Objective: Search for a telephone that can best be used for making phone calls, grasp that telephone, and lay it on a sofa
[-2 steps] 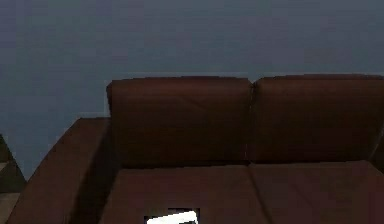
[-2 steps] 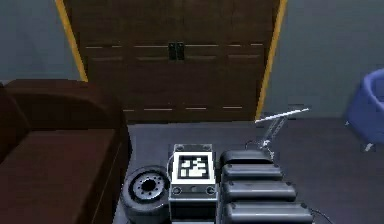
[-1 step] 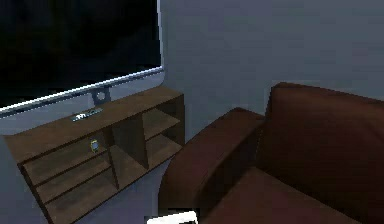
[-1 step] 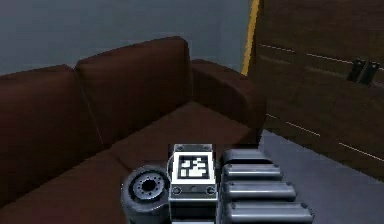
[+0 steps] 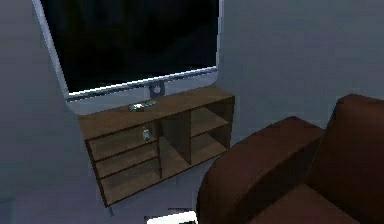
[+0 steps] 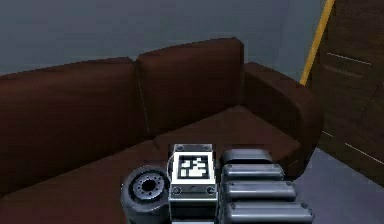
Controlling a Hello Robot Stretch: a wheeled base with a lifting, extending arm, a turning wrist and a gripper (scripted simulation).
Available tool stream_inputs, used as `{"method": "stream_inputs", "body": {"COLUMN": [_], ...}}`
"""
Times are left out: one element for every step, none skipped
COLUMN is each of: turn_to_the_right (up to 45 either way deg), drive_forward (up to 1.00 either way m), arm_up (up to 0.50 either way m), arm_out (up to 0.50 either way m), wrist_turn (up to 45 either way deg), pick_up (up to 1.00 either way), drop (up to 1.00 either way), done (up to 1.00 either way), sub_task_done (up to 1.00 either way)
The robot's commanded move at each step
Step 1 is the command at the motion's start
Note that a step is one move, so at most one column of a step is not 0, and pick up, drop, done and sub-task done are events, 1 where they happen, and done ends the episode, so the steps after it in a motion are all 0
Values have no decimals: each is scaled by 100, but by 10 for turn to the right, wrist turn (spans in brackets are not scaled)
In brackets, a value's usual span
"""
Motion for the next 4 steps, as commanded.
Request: {"method": "stream_inputs", "body": {"turn_to_the_right": [0,0,0,0], "drive_forward": [0,0,0,0], "arm_up": [0,0,0,0], "arm_out": [48,0,0,0], "wrist_turn": [0,450,450,240], "pick_up": [0,0,0,0], "drop": [0,0,0,0], "done": [0,0,0,0], "sub_task_done": [0,0,0,0]}}
